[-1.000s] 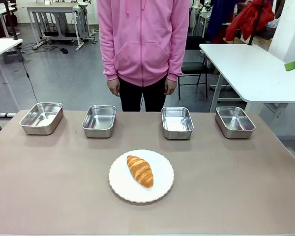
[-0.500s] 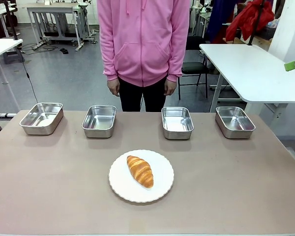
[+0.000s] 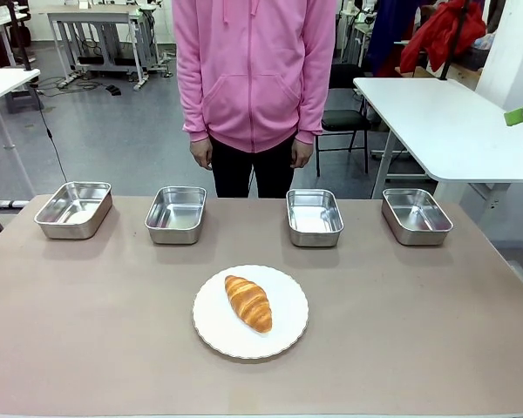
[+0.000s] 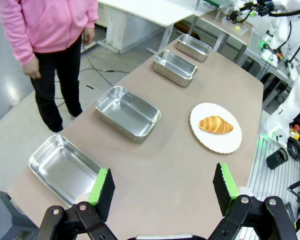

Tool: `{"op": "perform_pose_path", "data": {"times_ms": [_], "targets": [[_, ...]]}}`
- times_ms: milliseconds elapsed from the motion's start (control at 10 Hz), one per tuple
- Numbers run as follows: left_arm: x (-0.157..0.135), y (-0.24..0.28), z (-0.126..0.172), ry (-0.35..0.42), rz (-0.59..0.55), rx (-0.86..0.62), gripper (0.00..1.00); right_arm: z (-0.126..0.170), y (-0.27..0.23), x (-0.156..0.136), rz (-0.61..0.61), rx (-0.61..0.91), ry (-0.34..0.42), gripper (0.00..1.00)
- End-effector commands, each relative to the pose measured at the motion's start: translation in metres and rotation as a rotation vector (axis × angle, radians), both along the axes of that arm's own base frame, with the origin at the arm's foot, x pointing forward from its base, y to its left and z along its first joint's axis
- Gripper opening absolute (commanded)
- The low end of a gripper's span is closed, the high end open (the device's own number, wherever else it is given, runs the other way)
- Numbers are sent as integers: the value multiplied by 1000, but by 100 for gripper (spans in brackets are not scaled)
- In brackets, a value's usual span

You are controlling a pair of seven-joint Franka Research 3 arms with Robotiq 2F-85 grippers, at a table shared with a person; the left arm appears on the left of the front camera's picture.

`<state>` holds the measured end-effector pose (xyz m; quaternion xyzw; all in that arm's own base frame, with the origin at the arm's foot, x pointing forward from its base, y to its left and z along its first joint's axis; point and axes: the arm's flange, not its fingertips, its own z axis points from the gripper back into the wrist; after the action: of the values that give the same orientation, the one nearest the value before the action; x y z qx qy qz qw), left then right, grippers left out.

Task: Place the bread in the container.
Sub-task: Place the Butter Roll into the Airtight Container indicated by the human.

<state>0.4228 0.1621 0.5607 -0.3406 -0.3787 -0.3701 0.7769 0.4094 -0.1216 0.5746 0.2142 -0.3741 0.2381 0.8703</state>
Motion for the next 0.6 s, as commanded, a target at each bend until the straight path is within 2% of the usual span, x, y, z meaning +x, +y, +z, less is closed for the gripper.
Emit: {"op": "perform_pose_path", "data": {"times_ms": [0, 500], "targets": [[0, 0, 0, -6, -4, 1, 100, 1, 0, 1, 11, 18, -18, 100], [0, 0, 0, -6, -4, 1, 100, 1, 0, 1, 11, 18, -18, 100]]}}
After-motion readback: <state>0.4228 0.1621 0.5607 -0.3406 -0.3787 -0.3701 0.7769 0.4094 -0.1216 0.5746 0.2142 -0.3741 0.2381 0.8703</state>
